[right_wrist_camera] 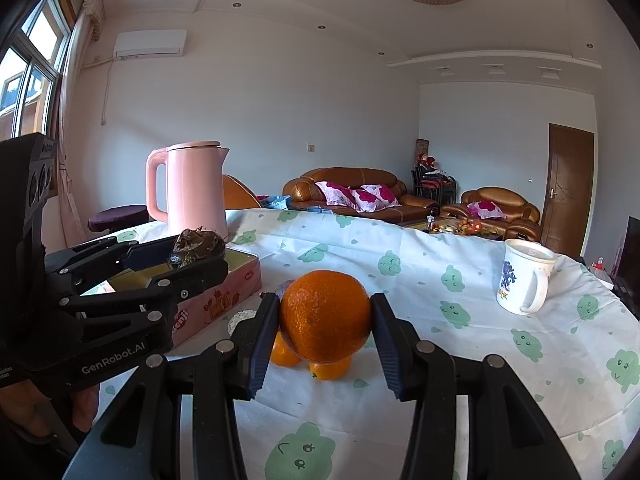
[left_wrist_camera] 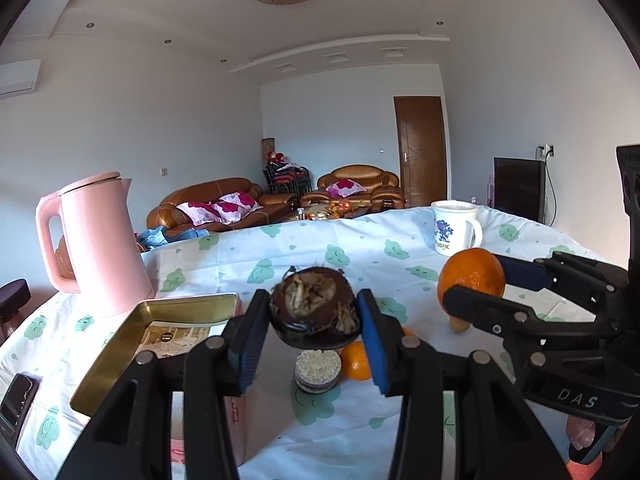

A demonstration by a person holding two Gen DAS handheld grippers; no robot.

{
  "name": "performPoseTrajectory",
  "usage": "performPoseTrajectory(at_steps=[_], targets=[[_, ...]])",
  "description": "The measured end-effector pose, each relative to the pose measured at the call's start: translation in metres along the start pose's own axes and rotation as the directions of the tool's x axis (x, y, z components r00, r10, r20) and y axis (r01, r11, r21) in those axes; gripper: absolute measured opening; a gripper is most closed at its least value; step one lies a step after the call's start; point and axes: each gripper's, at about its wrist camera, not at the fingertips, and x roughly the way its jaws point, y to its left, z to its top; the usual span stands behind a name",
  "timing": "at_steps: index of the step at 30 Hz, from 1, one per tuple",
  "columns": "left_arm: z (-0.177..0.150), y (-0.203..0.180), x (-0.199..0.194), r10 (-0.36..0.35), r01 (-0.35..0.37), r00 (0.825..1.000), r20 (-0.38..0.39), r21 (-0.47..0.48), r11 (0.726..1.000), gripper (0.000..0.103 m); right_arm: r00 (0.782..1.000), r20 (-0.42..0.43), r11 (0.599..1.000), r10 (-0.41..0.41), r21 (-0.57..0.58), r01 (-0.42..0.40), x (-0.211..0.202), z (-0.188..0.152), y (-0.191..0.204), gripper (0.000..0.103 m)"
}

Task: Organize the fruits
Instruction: 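Carry both items over the tin box and open both tools to drop them inside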

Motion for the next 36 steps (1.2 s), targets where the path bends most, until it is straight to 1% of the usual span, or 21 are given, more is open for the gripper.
performPoseTrajectory(at_steps=[9,17,24,28,36], targets=[[0.001,0.011,0.0,0.026,-0.026,1.0,-0.002,-0.008,1.0,0.046,1.0,-0.001,0.999,0.029,-0.028,-0.029,0.006,0.012,0.012,0.048],[-0.001,0.041,0.003,0.077,-0.077,0.997,-0.018,-0.059,0.995,0.046,0.996,-0.014,0.995,0.084,-0.055,-0.085,0.024,0.031,0.03,0.048],[-0.007,0.08,0.008,0.146,-0.153,0.987,-0.07,-0.105,0.983,0.046,0.988,-0.043,0.986,0.145,-0.081,-0.148,0.045,0.048,0.052,0.048],[-0.011,0.101,0.011,0.174,-0.186,0.98,-0.099,-0.125,0.975,0.046,0.982,-0.065,0.979,0.177,-0.093,-0.183,0.062,0.057,0.065,0.048],[-0.016,0.133,0.024,0.19,-0.213,0.969,-0.158,-0.143,0.966,0.046,0.966,-0.12,0.966,0.228,-0.096,-0.24,0.099,0.066,0.085,0.048]])
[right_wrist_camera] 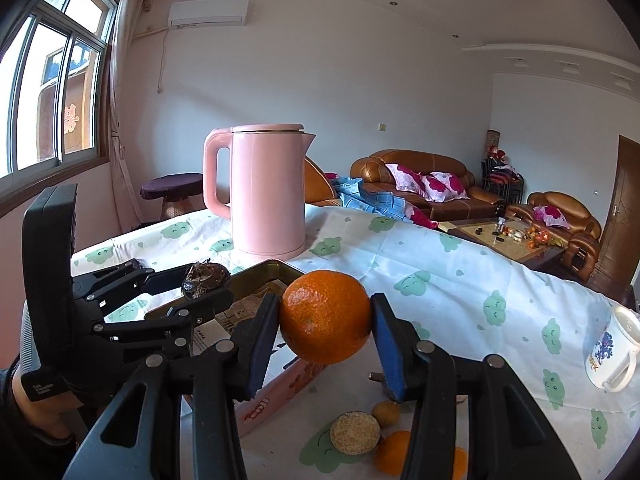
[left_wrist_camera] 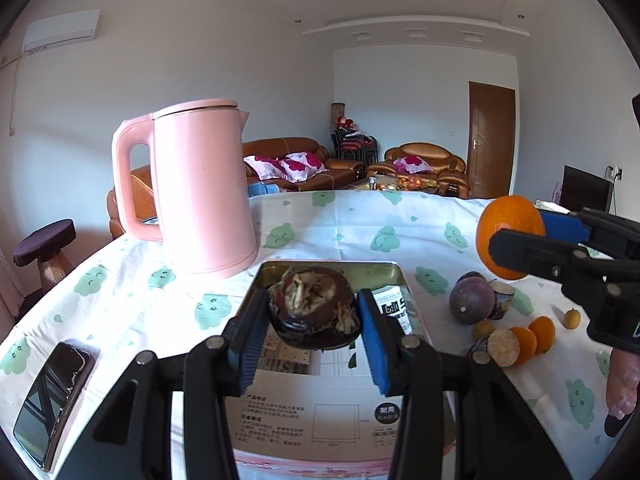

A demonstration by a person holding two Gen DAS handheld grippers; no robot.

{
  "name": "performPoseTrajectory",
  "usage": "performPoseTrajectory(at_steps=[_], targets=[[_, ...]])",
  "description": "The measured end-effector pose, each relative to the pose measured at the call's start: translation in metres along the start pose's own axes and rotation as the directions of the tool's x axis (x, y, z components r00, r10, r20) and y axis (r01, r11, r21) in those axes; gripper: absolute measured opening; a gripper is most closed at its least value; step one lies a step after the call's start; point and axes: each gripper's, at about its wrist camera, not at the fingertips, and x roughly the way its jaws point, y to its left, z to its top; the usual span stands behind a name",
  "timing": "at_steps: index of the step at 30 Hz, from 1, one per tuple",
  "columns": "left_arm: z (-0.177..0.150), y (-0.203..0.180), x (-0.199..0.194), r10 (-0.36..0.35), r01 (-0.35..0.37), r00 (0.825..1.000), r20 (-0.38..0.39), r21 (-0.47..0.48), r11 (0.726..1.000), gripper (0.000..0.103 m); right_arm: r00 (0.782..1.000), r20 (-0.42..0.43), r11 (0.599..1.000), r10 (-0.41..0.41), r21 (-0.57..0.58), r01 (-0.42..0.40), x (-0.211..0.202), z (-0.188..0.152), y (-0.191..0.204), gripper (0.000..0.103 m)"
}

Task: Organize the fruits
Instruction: 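Carry both items over the tin box and open both tools to drop them inside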

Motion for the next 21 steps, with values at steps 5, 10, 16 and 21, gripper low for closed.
performPoseTrajectory(at_steps=[5,10,16,21], targets=[[0.003,0.011,0.014,0.007,-0.007,0.999,-0.041,0.003,1.0,0.046,0.999,-0.03,1.0,0.02,-0.005,-0.02,0.02,0.002,0.008,0.048],[0.003,0.023,0.028,0.004,-0.004,0.996,-0.085,0.002,1.0,0.046,0.997,-0.065,0.999,0.032,-0.018,-0.034,0.041,-0.001,0.015,0.048],[0.003,0.025,0.036,0.003,-0.001,0.991,-0.131,0.015,1.0,0.046,0.994,-0.103,0.998,0.046,-0.03,-0.049,0.062,-0.003,0.022,0.048],[0.002,0.028,0.041,-0.007,0.007,0.987,-0.163,0.004,1.0,0.046,0.99,-0.129,0.997,0.059,-0.039,-0.064,0.075,-0.005,0.029,0.048]])
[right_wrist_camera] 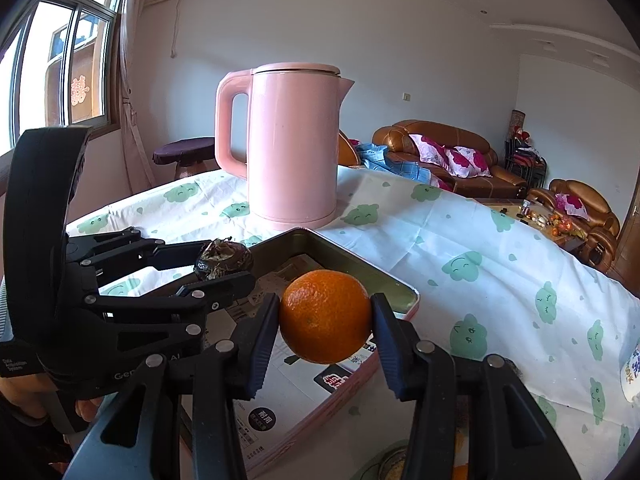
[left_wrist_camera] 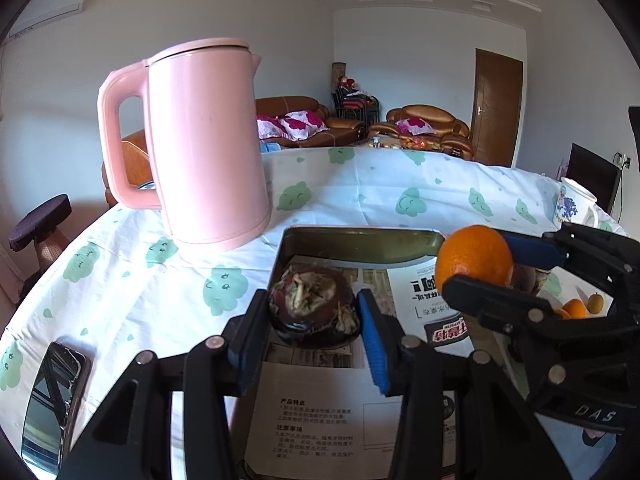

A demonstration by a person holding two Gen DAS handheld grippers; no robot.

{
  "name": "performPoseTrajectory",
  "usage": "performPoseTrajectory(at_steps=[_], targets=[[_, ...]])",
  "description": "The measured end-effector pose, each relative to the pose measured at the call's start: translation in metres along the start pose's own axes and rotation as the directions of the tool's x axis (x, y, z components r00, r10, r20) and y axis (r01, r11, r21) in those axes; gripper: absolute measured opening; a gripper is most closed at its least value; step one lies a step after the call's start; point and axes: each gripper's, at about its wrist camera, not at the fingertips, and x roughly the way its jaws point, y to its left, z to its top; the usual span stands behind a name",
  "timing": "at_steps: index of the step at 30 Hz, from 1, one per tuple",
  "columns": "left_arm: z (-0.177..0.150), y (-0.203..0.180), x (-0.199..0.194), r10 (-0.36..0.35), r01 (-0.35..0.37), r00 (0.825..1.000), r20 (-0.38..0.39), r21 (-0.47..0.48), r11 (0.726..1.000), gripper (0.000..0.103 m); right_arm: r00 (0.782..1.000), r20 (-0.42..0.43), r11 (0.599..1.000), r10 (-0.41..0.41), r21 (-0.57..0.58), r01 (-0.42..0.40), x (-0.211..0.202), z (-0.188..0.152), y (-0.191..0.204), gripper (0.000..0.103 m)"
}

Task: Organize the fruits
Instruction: 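Carry both items over the tin box and open both tools to drop them inside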

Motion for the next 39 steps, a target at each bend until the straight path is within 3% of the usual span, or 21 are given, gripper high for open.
performPoseTrajectory(at_steps=[19,39], targets=[[0.002,-0.004,0.015,0.051,-0.048,0.997,-0.065,0.042,0.998,0.046,0.996,-0.094,1.0,0.012,0.021,-0.01,0.025,-0.011,-0.001,0.048],[0.003,-0.004,0.019,0.057,-0.054,0.995,-0.077,0.041,0.998,0.046,0.995,-0.096,1.0,0.004,0.012,-0.003,0.025,-0.011,-0.001,0.049]])
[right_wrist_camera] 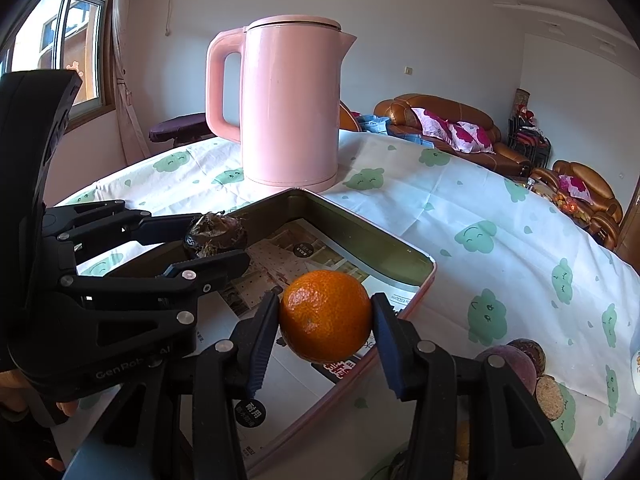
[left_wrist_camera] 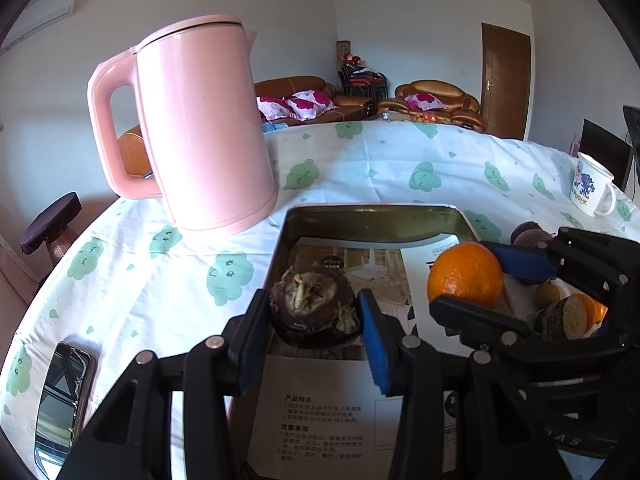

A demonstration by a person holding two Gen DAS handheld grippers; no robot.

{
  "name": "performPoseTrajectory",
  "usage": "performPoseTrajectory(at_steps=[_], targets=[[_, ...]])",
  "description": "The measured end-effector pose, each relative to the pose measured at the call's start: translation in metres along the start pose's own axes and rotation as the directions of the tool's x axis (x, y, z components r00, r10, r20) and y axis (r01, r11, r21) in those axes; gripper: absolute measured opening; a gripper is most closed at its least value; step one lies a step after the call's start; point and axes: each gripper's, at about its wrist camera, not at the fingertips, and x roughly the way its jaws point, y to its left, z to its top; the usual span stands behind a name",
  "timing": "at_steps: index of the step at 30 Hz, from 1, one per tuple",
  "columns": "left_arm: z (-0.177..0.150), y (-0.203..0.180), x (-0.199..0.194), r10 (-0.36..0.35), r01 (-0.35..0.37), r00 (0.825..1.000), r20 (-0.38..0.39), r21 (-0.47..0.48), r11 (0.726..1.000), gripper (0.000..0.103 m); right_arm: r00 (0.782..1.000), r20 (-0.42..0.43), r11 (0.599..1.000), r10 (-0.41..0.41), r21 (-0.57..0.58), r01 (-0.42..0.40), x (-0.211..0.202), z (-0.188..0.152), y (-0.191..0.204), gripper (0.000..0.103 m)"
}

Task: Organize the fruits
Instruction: 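Carry both items over the tin box and open both tools to drop them inside, then grasp a round white-topped cake with the left tool while the right tool grasps another orange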

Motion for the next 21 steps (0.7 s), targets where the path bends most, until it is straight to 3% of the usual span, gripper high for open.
performPoseTrajectory(at_steps=[5,13,18,21], targets=[[0.0,0.002,-0.006,0.025,-0.024,0.999,0.037,-0.014,1.0,0.051,1.0,0.023,1.0,-0.011,-0.007,0.012,-0.003,0.0,0.001,0.052],[-0.003,0.01,-0.022,0.06,-0.053,0.992,0.109,-0.068,0.996,0.075,0.997,0.064,0.999,-0.045,0.011,0.045,-0.014,0.001,-0.001,0.064],[-0.008,0.004,-0.04,0.012,0.004,0.987,0.162,-0.095,0.995,0.086,0.989,0.107,0.995,-0.097,0.013,0.096,-0.045,-0.005,-0.006,0.064],[-0.008,-0.01,-0.052,-0.015,0.029,0.982,0.19,-0.07,0.997,0.086,0.981,0.13,0.989,-0.146,0.021,0.145,-0.071,-0.016,-0.018,0.065]])
